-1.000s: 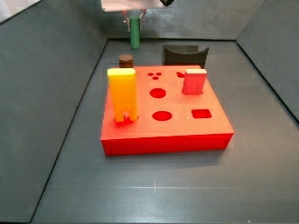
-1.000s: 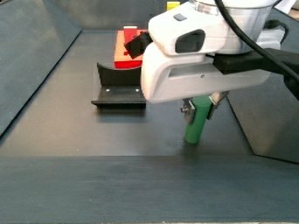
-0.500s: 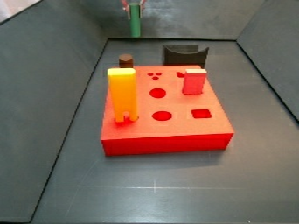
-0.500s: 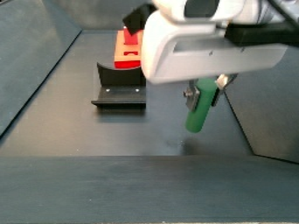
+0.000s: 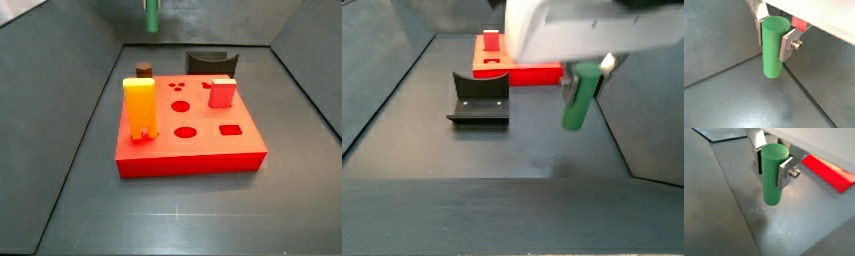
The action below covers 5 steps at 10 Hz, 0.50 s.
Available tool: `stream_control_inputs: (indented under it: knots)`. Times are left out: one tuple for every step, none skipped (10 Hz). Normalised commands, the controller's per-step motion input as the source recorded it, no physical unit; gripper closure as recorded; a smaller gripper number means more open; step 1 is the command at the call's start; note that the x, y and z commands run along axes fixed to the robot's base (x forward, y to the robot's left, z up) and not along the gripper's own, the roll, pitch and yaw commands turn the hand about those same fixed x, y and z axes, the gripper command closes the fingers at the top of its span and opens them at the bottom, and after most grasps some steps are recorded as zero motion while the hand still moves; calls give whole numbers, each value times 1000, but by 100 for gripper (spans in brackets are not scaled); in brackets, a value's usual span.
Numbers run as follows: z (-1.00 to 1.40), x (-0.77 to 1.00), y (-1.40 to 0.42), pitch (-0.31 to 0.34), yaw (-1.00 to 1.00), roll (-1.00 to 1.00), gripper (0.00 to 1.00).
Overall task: Pick up the round object. Move up. Move to above the board. Insert the round object.
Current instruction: Move to above the board.
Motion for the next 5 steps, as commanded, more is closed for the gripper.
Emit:
stream_control_inputs:
  knots:
    - [1000,-45,-21,96,-82,-165,100]
    - [1000,-44,-18,81,-69,-98,100]
    - [1000,-41,-16,77,-48,-44,100]
    - [1000,-39,-14,83,-28,-17,100]
    - [1000,-36,-13,89,-15,4,100]
